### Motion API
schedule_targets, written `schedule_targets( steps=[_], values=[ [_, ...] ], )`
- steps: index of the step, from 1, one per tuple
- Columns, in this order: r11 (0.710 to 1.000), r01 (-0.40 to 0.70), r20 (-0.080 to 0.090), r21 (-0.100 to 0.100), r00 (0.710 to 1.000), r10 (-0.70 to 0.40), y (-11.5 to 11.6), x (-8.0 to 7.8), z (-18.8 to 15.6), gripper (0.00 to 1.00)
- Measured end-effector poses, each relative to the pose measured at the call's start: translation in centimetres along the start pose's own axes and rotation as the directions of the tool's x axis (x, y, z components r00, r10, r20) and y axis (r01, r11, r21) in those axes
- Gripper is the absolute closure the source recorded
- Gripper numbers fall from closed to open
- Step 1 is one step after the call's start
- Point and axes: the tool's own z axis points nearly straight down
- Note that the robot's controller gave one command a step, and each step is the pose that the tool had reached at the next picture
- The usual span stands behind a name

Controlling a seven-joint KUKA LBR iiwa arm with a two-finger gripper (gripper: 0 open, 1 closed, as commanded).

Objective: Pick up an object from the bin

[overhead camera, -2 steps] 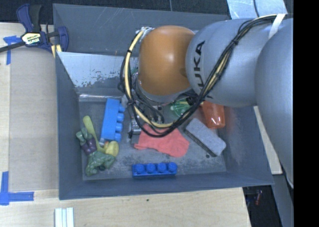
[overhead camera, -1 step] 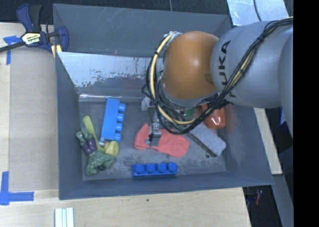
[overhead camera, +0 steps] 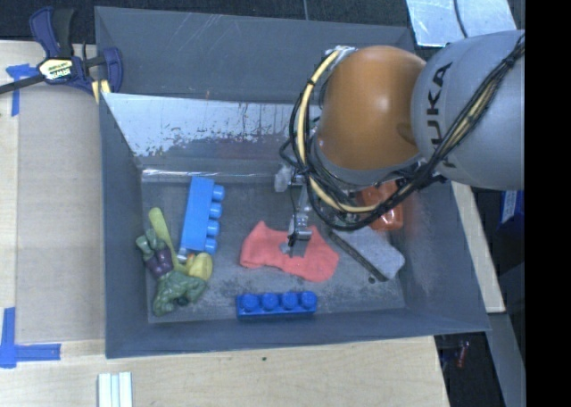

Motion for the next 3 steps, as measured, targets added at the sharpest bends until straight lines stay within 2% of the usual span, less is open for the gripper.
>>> schedule_targets(
  steps=[1, 2, 3],
  values=[
    [0.998, -0.06, 0.0, 0.001, 0.998, 0.06, -3.7, 1.2, 4.8, 0.0],
    [1.0, 0.006, 0.012, -0.003, 1.0, -0.006, -4.1, 1.6, 11.3, 0.0],
    [0.972, -0.233, 0.005, 0.001, 0.972, 0.233, -7.0, 2.2, 11.1, 1.0]
  ],
)
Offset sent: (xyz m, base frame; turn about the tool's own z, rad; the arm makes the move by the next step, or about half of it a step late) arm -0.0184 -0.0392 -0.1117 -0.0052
